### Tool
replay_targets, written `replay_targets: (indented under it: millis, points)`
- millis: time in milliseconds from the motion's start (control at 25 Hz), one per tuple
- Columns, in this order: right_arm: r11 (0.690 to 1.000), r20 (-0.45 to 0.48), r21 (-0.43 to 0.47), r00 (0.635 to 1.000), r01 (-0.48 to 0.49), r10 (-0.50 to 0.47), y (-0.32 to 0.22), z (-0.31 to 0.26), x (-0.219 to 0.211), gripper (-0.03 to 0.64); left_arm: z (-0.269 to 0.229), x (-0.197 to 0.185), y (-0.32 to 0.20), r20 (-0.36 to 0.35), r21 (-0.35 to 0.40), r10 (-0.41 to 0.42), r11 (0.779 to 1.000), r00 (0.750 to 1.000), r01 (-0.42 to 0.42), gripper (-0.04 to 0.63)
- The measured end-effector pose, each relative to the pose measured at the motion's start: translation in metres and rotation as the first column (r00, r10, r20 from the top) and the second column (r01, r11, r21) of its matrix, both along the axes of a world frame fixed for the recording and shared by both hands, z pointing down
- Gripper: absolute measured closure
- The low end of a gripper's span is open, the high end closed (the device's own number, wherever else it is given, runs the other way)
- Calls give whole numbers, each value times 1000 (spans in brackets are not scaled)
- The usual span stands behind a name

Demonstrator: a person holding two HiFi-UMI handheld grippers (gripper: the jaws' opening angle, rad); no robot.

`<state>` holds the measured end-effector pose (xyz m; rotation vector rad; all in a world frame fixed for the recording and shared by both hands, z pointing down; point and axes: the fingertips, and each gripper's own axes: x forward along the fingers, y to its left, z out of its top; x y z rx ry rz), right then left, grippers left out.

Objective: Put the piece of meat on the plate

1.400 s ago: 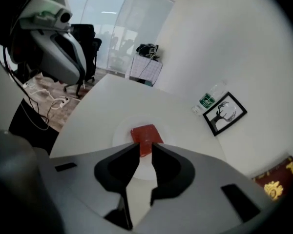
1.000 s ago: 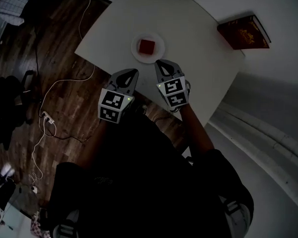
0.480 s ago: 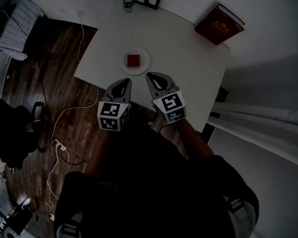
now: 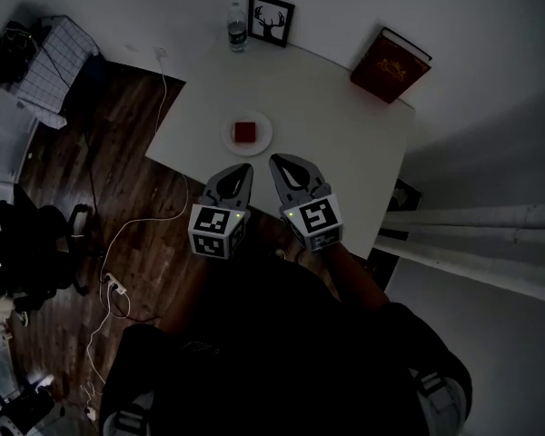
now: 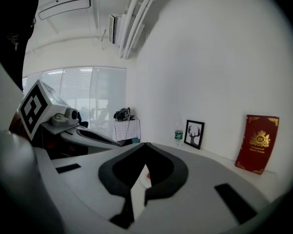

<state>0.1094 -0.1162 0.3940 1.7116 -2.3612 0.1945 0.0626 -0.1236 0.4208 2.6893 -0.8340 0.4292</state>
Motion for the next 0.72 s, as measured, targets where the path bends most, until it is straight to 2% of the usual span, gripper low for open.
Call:
replay_targets:
  millis: [200, 520, 720]
  points:
    - [1000, 4, 16, 1000, 2, -2, 15, 1, -4, 595, 2, 4, 14, 25, 12, 28, 1000, 999, -28, 593]
    - [1000, -2, 15, 1000, -23, 23, 20, 2, 12, 595, 2, 12, 18, 30, 25, 52, 998, 998, -53, 593]
    - [1000, -10, 6, 1000, -22, 22, 18, 4, 7, 595, 2, 8, 20, 27, 21, 60, 998, 998, -60, 593]
